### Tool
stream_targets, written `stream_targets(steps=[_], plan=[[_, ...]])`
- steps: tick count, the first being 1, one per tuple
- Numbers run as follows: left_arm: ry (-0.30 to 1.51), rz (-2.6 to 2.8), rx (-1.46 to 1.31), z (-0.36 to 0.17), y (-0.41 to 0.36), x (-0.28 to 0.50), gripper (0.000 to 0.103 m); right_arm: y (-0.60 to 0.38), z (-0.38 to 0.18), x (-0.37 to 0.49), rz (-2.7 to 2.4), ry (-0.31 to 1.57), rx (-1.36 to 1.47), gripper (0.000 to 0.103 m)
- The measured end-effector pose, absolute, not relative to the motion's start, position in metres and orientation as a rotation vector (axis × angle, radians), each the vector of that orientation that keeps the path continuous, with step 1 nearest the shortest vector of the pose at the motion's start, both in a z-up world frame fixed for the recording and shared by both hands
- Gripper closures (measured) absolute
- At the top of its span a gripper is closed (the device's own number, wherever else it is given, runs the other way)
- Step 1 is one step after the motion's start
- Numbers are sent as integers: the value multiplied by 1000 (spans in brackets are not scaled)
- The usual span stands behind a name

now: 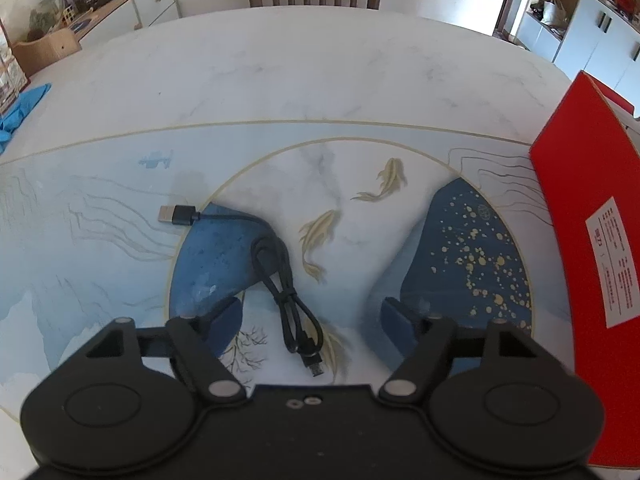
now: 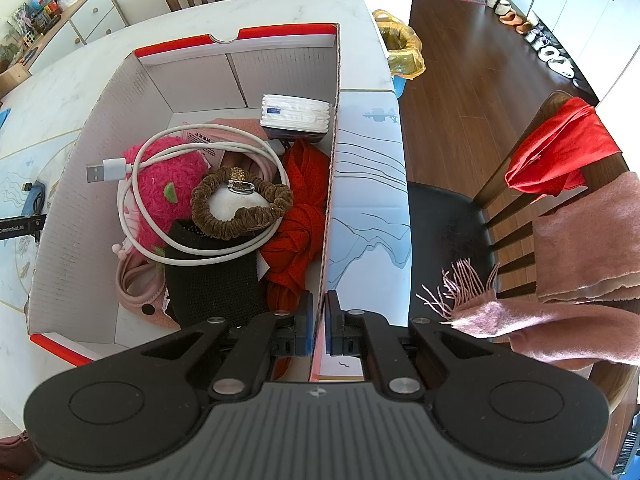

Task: Organize objects
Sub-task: 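Move the left tool back to the mat toward the black USB cable, then grasp the coiled black USB cable with the left tool and lift it, then carry the black USB cable into the box and open the left tool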

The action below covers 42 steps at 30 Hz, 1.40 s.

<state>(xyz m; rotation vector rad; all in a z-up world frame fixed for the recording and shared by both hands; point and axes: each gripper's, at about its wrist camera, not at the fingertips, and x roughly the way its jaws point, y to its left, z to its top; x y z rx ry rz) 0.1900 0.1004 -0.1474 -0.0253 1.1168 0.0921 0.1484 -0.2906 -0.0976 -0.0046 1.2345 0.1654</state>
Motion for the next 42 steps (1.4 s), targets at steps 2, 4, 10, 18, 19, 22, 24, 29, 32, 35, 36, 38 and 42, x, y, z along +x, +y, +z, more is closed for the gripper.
stream_targets(steps=[2,4,10,18,19,22,24,29,32,35,36,38,42], plan=[[1122,97,-30,-149,102,191,40,-291,-98,148,165,1234,-5,98],[1123,103,-48,-150,105,192,42,-291,-98,148,165,1234,-6,98],[1115,103,-76,-148,110,192,69,-290,-98,148,165,1234,-5,98],[1119,108,-96,-141,113,186,97,-290,-98,148,165,1234,-4,98],[1116,105,-98,-139,114,185,98,-290,-98,149,165,1234,-4,99],[1117,104,-90,-133,113,182,98,-290,-98,149,165,1234,-5,98],[1118,94,-85,-128,112,179,98,-291,-97,149,164,1234,-5,98],[1099,50,-89,-113,106,170,99,-291,-97,149,164,1234,-5,98],[1076,20,-114,-98,102,164,99,-291,-97,149,165,1234,-7,98],[1044,-23,-134,-81,96,158,99,-291,-97,149,165,1234,-7,98],[1035,-38,-138,-75,92,156,99,-291,-97,149,165,1234,-7,98],[1013,-70,-145,-62,86,153,99,-291,-97,149,165,1234,-7,98],[967,-132,-155,-37,71,148,99,-291,-97,149,165,1234,-7,98]])
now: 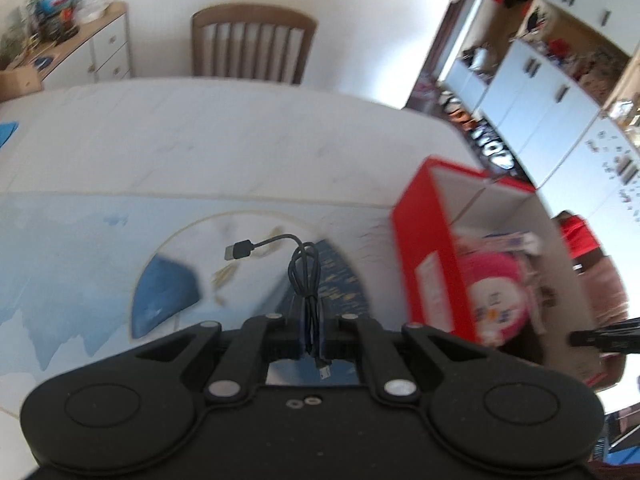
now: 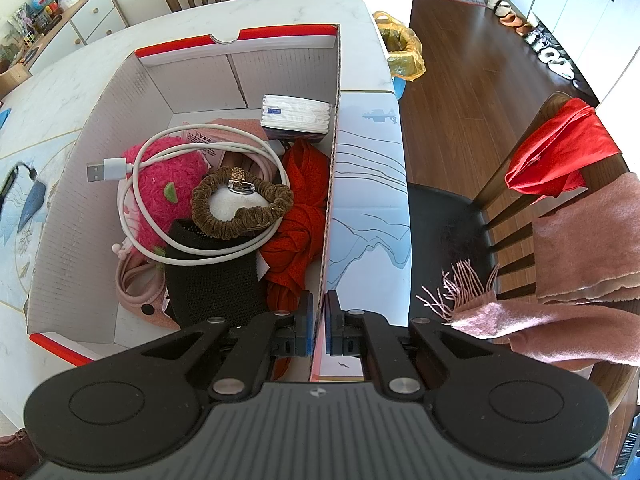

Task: Organize objects
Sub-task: 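Carry the black USB cable into the box and open the left tool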

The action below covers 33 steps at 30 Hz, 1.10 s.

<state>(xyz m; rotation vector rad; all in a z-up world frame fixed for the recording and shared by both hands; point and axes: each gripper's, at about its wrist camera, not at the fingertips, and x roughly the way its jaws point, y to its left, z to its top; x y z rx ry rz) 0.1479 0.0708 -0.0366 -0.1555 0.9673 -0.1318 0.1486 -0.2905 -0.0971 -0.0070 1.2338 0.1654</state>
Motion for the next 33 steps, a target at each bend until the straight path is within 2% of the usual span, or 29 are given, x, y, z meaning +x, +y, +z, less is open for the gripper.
stream_targets(steps=[8,15,24,33], plan=[[903,-295,-92,3,17,145,99,-291,-97,150,166,1235,-8,98],[870,-446,49,17,-45,141,99,-291,-97,150,166,1234,-9,98],[820,-568,227,3,-120,142,99,-291,-97,150,166,1232,-10,98],[883,-597,338,-31,-162,162,99,-291,-98,150,166,1229,-9,98]])
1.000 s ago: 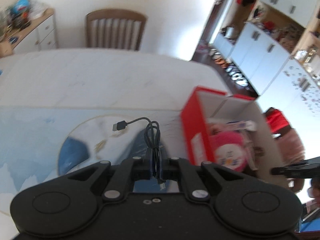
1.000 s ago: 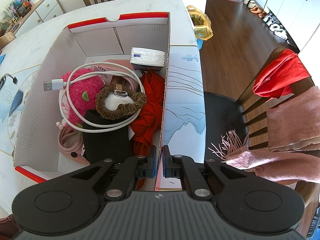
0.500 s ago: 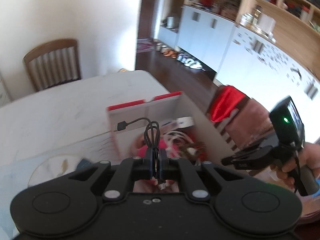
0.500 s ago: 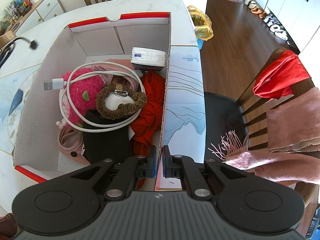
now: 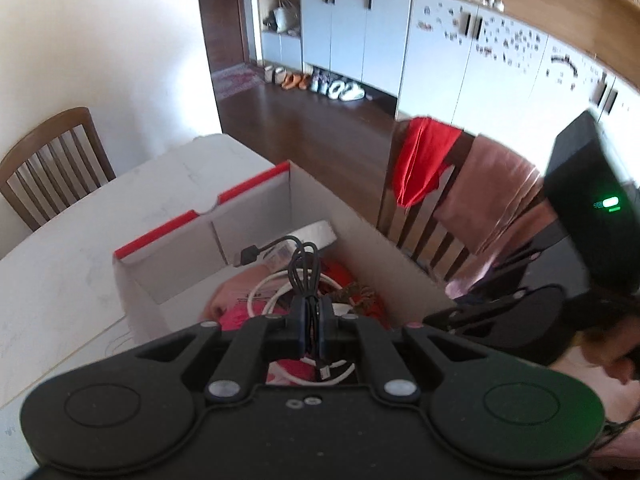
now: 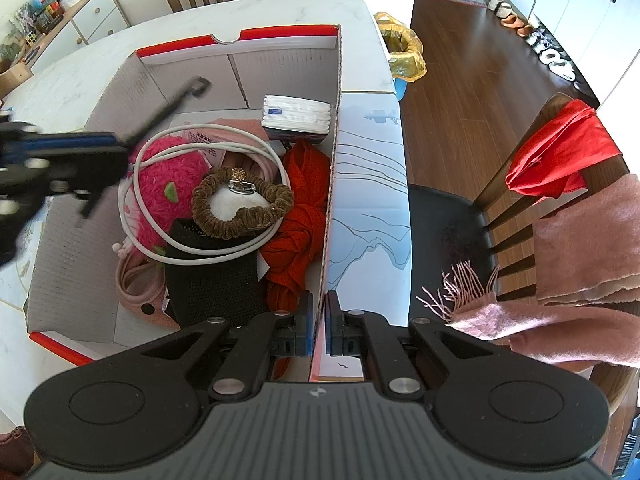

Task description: Organize objects

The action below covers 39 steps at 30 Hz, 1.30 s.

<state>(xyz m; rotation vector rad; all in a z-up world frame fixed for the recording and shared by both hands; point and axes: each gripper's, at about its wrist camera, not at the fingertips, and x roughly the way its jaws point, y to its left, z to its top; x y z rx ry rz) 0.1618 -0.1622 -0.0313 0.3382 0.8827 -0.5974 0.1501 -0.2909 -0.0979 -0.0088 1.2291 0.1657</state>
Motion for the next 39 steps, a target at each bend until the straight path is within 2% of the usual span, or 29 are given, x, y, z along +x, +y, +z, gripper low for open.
stream_targets(steps=[18,25,37,39], plan=[[1044,-623,329,-75,-175,196,97,-289,-98,150,165,1227,-9,98],[1060,-639,299,-78,-171,200,81,-289,-98,150,164,1227,-9,98],[997,-671,290,-64,-167,182,40,-289,-98,149,165,1227,-1,98],[980,-683,286,-59,-164,176,37,-290,-98,149,169,1227,-2,98]])
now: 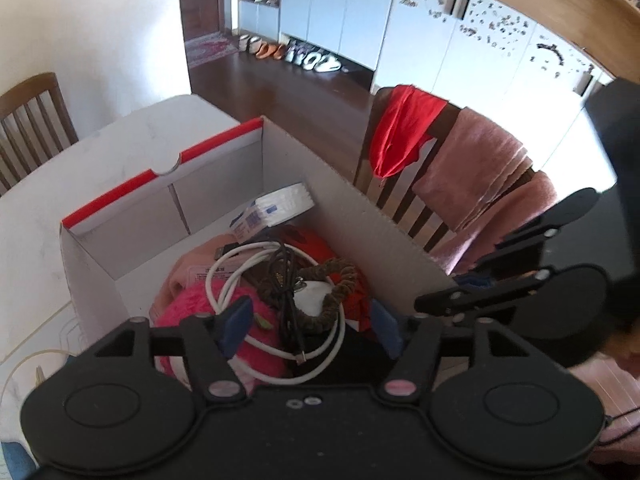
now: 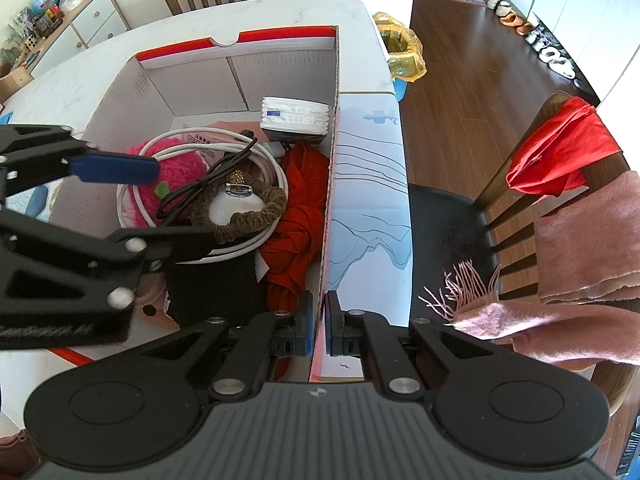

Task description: Organize objects

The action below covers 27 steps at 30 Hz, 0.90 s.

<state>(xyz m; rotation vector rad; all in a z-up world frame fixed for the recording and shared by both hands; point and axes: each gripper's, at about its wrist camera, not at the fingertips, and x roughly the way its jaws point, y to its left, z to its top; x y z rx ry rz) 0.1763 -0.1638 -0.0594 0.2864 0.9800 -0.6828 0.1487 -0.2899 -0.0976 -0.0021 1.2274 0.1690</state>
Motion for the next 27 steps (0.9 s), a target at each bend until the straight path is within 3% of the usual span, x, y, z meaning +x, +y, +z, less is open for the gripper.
stream_targets(steps=[17,27], plan=[[851,-581,184,-16,-97,139,10,-290,-87,141,179,1198,16,97],[747,-490,142,6,-64,117,1,-291,-59,125,178,1084,9,97]])
